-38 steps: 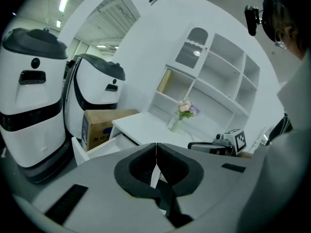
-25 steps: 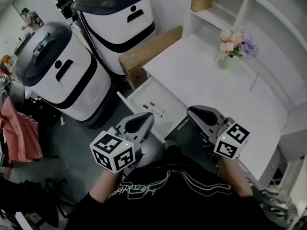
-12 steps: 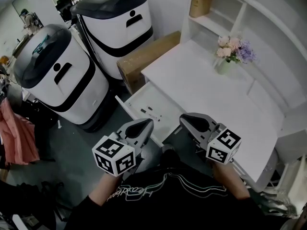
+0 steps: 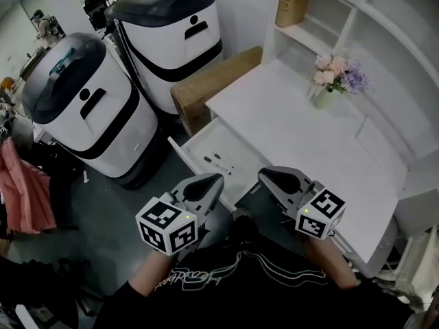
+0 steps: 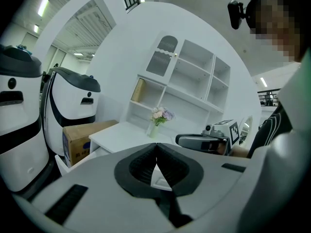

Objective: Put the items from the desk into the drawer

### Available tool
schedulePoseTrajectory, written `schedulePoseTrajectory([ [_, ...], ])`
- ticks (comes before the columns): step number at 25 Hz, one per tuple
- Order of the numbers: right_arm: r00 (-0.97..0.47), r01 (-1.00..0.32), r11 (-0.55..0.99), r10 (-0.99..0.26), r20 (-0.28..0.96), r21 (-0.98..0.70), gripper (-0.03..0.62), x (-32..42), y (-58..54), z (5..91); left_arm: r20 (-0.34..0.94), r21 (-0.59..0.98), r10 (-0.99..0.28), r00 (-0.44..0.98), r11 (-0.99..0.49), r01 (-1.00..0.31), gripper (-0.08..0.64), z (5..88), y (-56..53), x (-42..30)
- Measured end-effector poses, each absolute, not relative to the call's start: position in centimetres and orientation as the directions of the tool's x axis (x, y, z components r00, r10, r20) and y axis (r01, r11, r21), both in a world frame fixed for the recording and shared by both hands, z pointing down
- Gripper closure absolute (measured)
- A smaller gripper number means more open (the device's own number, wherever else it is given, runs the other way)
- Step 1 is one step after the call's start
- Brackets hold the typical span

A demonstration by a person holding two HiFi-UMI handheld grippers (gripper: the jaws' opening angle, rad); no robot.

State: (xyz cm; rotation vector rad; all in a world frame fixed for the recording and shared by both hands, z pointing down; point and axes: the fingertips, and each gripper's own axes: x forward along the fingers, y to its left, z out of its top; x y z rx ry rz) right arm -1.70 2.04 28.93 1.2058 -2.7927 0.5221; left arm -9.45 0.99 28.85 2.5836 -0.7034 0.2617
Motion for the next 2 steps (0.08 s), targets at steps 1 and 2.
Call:
schedulePoseTrajectory([
  [1,-0.694,-0.716,0.639,-0.696,0.184,-0.282,0.541,-1.78,2.01,28.95,0.291,0.373,-0.436,0.851,-0.768,-0.521,0.54,28.87,0.96,-9.5],
  [2,-0.694,-0.716,0.64,-0.696,0.186,-0.279,0.541,-1.85,1.96,28.95,0.291,0.374,-0.438,0.851,-0.766,-0.522,0.54,28.88,0.91,-9.54],
])
